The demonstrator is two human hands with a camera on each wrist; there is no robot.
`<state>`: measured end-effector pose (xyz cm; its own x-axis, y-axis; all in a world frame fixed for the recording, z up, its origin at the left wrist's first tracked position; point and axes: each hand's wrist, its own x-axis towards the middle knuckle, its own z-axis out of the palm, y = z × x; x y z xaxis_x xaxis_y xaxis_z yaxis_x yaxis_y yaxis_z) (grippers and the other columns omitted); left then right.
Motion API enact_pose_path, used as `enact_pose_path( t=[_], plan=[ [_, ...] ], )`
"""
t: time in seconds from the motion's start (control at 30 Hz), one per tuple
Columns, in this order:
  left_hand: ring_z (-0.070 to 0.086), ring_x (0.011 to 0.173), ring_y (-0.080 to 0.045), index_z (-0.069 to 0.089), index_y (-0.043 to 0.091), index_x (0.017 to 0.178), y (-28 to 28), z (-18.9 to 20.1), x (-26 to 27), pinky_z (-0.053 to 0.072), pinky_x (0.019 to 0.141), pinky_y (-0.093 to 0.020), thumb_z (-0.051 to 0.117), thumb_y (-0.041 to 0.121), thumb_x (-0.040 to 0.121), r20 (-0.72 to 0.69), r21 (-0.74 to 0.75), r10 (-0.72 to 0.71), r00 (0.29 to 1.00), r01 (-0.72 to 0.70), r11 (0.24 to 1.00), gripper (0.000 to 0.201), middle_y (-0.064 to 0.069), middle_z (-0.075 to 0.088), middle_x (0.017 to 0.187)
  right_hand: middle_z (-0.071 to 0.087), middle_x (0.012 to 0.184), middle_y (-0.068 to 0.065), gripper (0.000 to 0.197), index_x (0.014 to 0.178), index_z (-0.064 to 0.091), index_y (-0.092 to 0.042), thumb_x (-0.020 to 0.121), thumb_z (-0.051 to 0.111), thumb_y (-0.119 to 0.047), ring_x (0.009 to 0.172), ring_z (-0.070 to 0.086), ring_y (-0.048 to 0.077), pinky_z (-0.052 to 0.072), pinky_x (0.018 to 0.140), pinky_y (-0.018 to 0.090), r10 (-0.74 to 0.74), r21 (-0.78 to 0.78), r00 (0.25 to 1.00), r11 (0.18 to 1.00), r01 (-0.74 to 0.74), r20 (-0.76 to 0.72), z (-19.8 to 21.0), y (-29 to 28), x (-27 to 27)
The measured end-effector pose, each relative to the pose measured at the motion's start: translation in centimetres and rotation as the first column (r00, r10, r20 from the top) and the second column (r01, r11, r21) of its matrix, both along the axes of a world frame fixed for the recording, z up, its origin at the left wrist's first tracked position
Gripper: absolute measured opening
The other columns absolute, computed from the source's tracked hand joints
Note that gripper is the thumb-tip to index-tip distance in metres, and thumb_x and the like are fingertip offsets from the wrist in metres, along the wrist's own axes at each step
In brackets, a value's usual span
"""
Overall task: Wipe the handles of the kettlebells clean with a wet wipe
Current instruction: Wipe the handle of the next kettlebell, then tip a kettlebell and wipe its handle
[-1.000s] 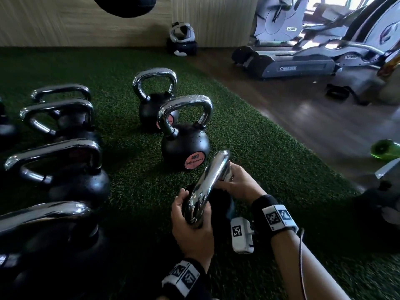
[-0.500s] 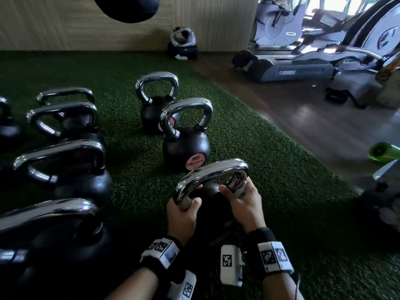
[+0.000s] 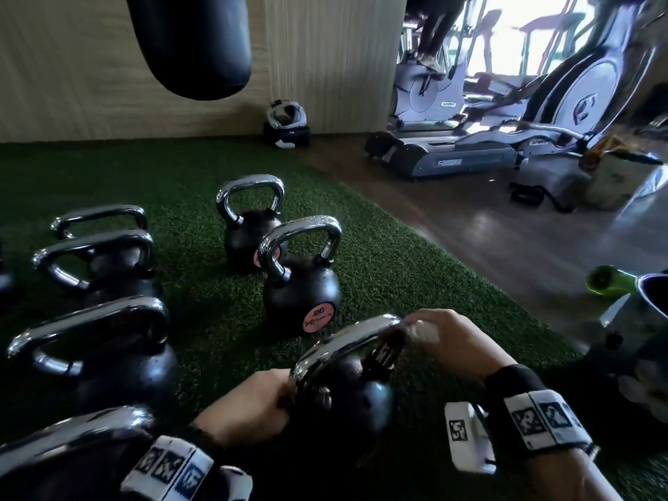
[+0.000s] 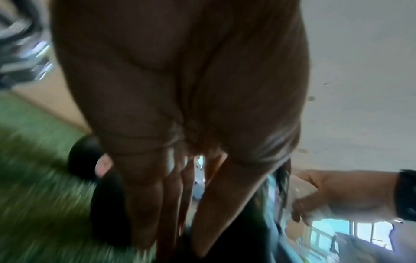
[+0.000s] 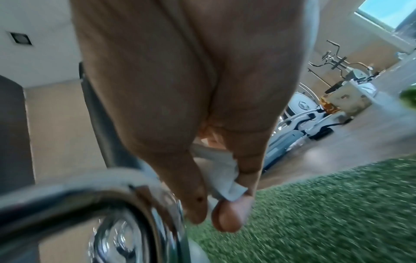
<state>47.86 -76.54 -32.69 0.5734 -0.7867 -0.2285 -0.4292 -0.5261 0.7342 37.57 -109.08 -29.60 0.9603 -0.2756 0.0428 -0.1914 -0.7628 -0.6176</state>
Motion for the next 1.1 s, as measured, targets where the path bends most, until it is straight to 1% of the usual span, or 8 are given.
enact_pose_path(
  t=[0.17,0.27,0.37,0.5,0.63,0.8,0.93,1.1],
  plan=[
    [0.064,0.098,0.018,0.061,0.054,0.117,-1.3,4.9,5.1,0.049,0.087,-0.005,0.066,0.018,0.094,0.100,-0.042,0.229,0.968,-0.226,0.973,0.043,0.027,0.070,0.113,0.072,0.105,-0.014,0.039,0.114,0.075,-0.042,0.081,0.082,-0.022,0.089,0.065,-0.001,0.045,0.074,0.018,-0.002,0.009,0.988,1.000,0.001,0.151,2.8,-3.4,4.6],
    [0.068,0.098,0.009,0.070,0.049,0.112,-1.8,6.2,8.9,0.052,0.092,-0.017,0.076,0.029,0.090,0.069,0.015,0.340,0.938,-0.341,0.940,0.030,0.024,0.074,0.104,0.074,0.094,-0.019,0.031,0.108,0.077,-0.043,0.085,0.083,-0.023,0.075,0.065,-0.008,0.045,0.064,0.007,0.078,0.067,0.985,0.994,-0.089,0.157,4.2,-4.5,7.6],
    [0.070,0.099,0.002,0.073,0.040,0.109,-1.5,6.2,12.5,0.054,0.101,-0.029,0.078,0.028,0.089,0.012,0.205,0.404,0.914,-0.398,0.894,0.024,0.015,0.077,0.100,0.075,0.097,-0.022,0.029,0.105,0.077,-0.044,0.082,0.086,-0.029,0.084,0.066,-0.009,0.046,0.068,0.004,0.094,0.105,0.981,0.988,-0.113,0.173,5.9,-5.2,10.0],
    [0.069,0.097,0.002,0.071,0.032,0.116,-1.2,6.8,16.7,0.051,0.094,-0.019,0.077,0.025,0.087,0.088,0.390,0.401,0.912,-0.402,0.828,0.031,0.014,0.076,0.100,0.075,0.095,-0.017,0.024,0.101,0.077,-0.040,0.080,0.086,-0.031,0.085,0.066,-0.004,0.046,0.069,0.013,0.137,0.067,0.973,0.986,-0.151,0.184,7.9,-6.1,13.6],
    [0.074,0.099,-0.025,0.067,0.018,0.126,-1.2,7.7,20.4,0.057,0.093,-0.031,0.079,0.017,0.086,0.093,0.476,0.375,0.922,-0.372,0.797,0.041,0.002,0.078,0.102,0.070,0.098,-0.011,0.027,0.102,0.079,-0.036,0.077,0.089,-0.036,0.091,0.065,0.004,0.048,0.075,0.027,0.187,-0.006,0.961,0.982,-0.190,0.206,9.5,-6.4,17.4],
    [0.068,0.105,-0.007,0.063,0.027,0.129,-1.7,9.9,22.1,0.047,0.081,-0.008,0.076,0.025,0.088,0.150,0.507,0.252,0.956,-0.293,0.811,0.042,0.010,0.074,0.113,0.077,0.084,-0.016,0.020,0.095,0.081,-0.034,0.077,0.089,-0.035,0.076,0.070,-0.004,0.052,0.064,0.014,0.221,0.057,0.957,0.970,-0.235,0.187,10.2,-4.1,20.1],
    [0.065,0.110,-0.002,0.060,0.030,0.135,-1.6,10.0,21.7,0.049,0.098,-0.018,0.078,0.032,0.086,0.052,0.558,0.187,0.981,-0.184,0.809,0.052,0.015,0.070,0.116,0.077,0.092,-0.018,0.022,0.097,0.080,-0.038,0.077,0.088,-0.033,0.087,0.068,-0.006,0.047,0.073,0.011,0.142,0.071,0.968,0.985,-0.160,0.205,9.8,-3.3,21.0],
    [0.062,0.112,-0.006,0.056,0.033,0.135,-2.8,6.9,21.9,0.047,0.094,-0.019,0.083,0.039,0.079,0.018,0.441,0.374,0.927,-0.343,0.829,0.062,0.012,0.065,0.124,0.076,0.100,-0.019,0.020,0.101,0.084,-0.032,0.084,0.083,-0.020,0.094,0.067,-0.011,0.046,0.077,0.002,0.027,0.213,0.964,0.973,-0.086,0.264,9.9,-2.4,20.9]
  ],
)
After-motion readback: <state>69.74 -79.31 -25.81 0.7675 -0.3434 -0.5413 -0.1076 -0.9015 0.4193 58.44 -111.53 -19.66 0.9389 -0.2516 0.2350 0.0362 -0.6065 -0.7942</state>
